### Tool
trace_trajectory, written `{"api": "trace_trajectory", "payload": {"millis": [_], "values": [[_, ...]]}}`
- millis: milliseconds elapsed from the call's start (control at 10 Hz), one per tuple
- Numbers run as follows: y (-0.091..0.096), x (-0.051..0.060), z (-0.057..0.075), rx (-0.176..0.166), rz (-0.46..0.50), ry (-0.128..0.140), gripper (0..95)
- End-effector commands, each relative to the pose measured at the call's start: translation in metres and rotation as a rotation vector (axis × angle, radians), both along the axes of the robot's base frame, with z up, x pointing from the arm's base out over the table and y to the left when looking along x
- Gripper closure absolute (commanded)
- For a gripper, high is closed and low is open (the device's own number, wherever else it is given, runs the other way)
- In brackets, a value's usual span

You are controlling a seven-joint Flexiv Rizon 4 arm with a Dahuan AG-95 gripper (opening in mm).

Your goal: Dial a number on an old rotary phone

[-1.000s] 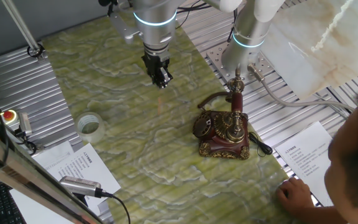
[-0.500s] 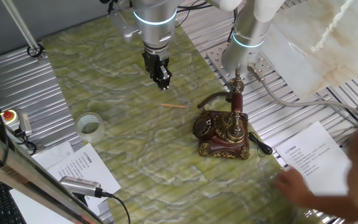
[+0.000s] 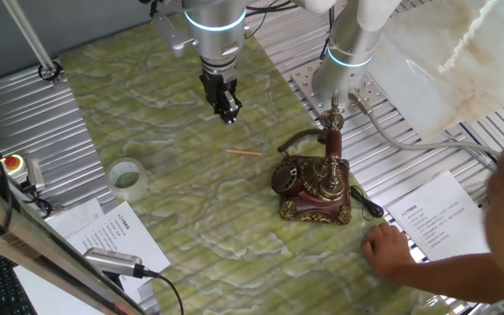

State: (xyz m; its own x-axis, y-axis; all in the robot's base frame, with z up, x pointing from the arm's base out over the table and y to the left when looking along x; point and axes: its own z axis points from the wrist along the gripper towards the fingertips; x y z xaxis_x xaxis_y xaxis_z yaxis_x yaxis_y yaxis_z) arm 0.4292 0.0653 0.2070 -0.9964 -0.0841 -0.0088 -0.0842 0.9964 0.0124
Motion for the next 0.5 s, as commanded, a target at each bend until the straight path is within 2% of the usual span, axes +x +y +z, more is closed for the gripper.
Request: {"api": "trace_trajectory", "payload": {"millis": [100, 500], "values": [[0.0007, -0.002, 0.0012, -0.008, -0.003, 0.004, 95.0], [0.0019, -0.0016, 0.0007, -0.007, -0.002, 0.013, 95.0]]}}
